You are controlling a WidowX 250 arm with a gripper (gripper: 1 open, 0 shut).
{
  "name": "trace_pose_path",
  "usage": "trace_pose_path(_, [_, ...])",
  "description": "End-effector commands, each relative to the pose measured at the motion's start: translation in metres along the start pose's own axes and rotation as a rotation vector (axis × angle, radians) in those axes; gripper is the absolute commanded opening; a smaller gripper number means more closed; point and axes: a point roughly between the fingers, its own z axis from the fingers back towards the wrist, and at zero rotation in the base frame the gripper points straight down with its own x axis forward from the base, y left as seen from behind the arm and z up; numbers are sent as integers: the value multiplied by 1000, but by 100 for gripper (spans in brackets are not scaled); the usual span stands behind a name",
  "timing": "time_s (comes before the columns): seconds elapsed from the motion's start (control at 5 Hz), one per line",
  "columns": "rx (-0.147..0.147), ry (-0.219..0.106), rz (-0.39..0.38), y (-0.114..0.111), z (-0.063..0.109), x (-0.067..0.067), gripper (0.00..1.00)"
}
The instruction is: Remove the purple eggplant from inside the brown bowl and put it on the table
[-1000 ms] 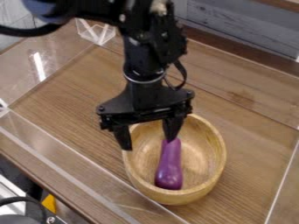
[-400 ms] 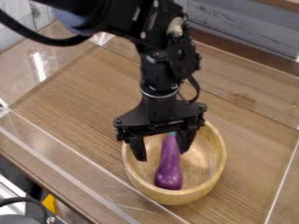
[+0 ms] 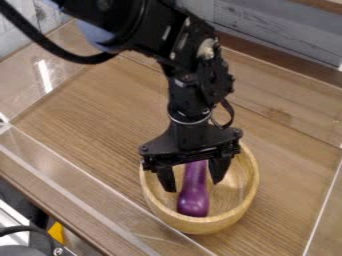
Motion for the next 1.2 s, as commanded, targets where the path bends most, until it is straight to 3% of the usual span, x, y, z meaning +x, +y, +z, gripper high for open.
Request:
trace_pose_path(0.0, [-27, -11, -12, -5, -1, 0, 100])
trace_pose_path(1.0, [-46, -14, -20, -13, -15, 0, 100])
